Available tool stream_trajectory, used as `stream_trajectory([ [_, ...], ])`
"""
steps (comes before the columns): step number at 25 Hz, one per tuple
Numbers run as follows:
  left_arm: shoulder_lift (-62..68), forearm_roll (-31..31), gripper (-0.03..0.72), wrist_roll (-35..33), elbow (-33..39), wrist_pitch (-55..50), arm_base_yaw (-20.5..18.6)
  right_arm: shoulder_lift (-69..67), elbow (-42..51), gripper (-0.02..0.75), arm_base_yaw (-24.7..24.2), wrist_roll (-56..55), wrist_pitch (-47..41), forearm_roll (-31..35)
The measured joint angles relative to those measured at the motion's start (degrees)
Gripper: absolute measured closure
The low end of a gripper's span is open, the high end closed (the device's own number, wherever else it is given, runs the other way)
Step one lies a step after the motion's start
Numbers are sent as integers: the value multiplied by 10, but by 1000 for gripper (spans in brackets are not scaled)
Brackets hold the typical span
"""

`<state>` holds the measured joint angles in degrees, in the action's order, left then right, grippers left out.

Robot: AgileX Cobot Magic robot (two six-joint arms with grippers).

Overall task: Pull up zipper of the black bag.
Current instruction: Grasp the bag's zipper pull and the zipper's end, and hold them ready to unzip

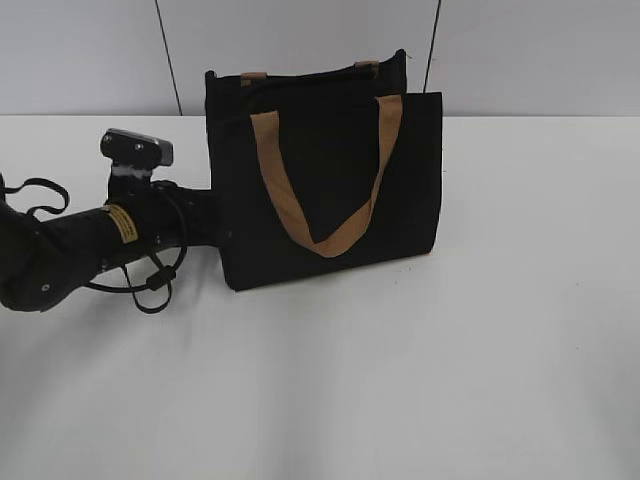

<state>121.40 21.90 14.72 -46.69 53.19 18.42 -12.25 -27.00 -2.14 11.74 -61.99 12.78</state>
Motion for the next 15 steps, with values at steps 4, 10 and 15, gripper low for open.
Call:
stream_trajectory([
  [4,-40,2,676,1,1,-33,0,-40,-27,380,0,14,7,5],
  [10,-110,24,676,1,1,-124,0,-100,-85,380,0,58,11,6],
  [15,-176,46,676,1,2,-209,0,-145,-99,380,0,85,32,38],
])
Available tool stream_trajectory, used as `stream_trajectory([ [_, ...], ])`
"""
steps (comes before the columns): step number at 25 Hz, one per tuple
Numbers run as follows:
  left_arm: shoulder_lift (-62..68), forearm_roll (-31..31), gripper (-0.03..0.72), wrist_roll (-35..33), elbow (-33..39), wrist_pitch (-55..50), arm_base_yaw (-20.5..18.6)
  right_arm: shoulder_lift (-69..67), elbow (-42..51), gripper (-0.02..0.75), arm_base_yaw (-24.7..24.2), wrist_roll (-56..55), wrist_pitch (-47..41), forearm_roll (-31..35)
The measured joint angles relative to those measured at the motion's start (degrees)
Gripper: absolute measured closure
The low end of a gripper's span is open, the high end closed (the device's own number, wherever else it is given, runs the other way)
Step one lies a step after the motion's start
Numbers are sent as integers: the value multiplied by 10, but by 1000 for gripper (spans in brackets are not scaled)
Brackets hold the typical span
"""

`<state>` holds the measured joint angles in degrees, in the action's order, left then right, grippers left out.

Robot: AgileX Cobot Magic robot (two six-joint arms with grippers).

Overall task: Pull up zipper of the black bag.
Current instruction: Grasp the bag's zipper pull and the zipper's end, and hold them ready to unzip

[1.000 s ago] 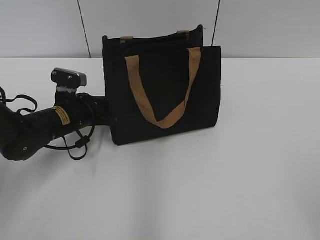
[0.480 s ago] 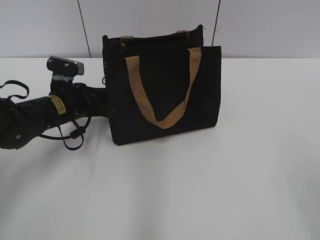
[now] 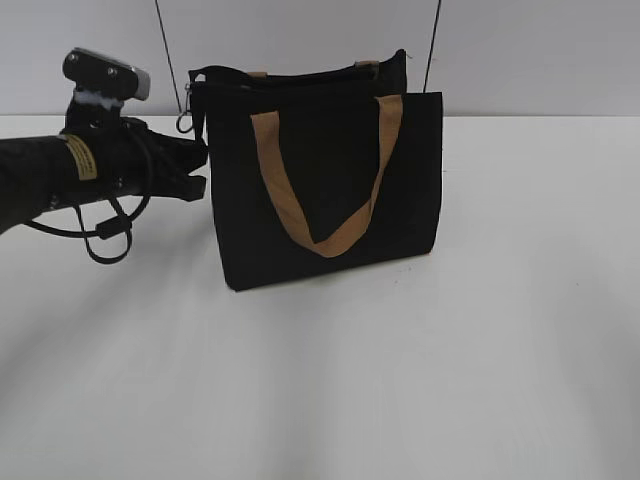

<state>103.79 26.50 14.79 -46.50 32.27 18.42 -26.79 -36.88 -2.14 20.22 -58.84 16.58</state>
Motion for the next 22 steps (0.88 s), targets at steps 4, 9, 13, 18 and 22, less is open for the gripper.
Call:
stream_trajectory([
  [4,-56,21,676,-1,0,-68,0,-25,0,380,0,56,38,70],
  [9,-113,76,676,-2,0,-137,0,-53,0,379,0,120,68,141],
  [13,-156,117,676,-2,0,-162,0,-84,0,379,0,162,79,185],
  [18,-198,134,676,-2,0,-199,2,-125,0,379,0,232,87,281],
  [22,-222,137,676,-2,0,-218,16,-151,0,379,0,294,95,359],
])
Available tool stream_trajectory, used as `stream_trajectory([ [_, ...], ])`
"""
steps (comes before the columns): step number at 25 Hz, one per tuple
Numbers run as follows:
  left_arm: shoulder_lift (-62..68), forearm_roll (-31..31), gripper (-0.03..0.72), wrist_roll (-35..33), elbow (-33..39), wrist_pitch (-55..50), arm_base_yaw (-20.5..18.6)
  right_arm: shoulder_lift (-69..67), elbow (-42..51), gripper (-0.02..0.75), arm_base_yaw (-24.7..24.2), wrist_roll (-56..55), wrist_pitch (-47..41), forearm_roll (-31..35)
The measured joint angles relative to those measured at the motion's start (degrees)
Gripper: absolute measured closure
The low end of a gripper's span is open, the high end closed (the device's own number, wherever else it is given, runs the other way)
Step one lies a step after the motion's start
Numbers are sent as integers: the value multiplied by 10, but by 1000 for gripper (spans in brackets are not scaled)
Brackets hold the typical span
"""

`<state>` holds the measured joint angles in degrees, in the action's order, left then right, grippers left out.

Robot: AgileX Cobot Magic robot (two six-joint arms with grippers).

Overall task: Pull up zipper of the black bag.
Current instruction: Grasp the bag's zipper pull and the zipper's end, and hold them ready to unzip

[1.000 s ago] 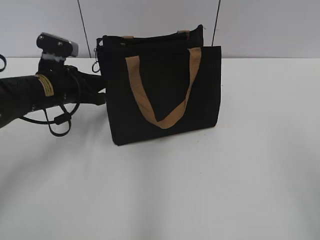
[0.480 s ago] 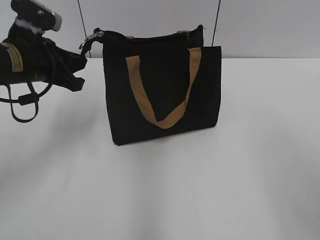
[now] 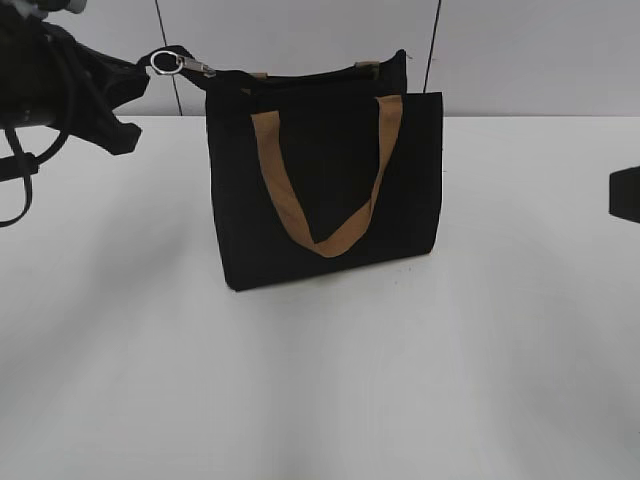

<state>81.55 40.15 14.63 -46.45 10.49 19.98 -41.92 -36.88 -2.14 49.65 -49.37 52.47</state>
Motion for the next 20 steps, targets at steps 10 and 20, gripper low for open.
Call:
stream_trajectory([
  [10,-13,1,676,0,0,-10,45,-68,0,379,0,62,7,57],
  [20,-13,0,677,0,0,-2,47,-182,-114,379,21,86,8,25],
])
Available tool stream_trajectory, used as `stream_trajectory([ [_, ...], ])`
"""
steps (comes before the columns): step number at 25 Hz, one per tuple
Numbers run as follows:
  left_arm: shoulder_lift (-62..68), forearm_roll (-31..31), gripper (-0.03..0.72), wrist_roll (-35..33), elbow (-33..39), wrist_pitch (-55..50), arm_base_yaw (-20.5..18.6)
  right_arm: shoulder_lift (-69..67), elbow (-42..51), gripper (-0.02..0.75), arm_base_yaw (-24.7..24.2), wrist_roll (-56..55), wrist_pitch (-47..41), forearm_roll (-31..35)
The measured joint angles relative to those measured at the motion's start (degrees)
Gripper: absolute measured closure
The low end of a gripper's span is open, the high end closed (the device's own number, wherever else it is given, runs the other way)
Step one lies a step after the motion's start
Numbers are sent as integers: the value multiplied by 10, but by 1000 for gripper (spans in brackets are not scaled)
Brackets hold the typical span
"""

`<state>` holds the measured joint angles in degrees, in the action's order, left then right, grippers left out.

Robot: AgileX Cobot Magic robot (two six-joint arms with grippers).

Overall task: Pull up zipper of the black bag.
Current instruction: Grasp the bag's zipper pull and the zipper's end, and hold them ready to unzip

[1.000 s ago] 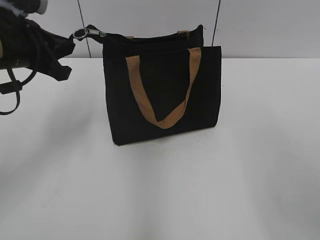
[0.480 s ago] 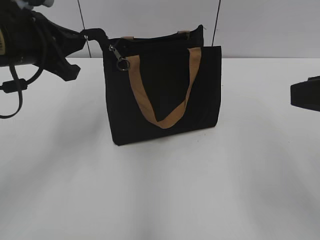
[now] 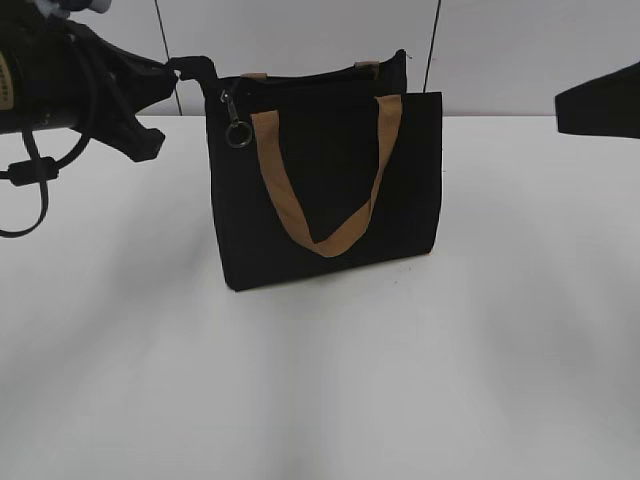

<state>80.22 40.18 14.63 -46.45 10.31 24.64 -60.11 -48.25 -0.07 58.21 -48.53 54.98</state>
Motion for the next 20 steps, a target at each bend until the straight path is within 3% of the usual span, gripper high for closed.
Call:
stream_trajectory([
  [7,0,0,677,-1,0,0,0,-106,-63,379,124,-36,39,-75],
  [20,0,-29,677,-1,0,1,0,-320,-173,379,298,10,206,-84],
])
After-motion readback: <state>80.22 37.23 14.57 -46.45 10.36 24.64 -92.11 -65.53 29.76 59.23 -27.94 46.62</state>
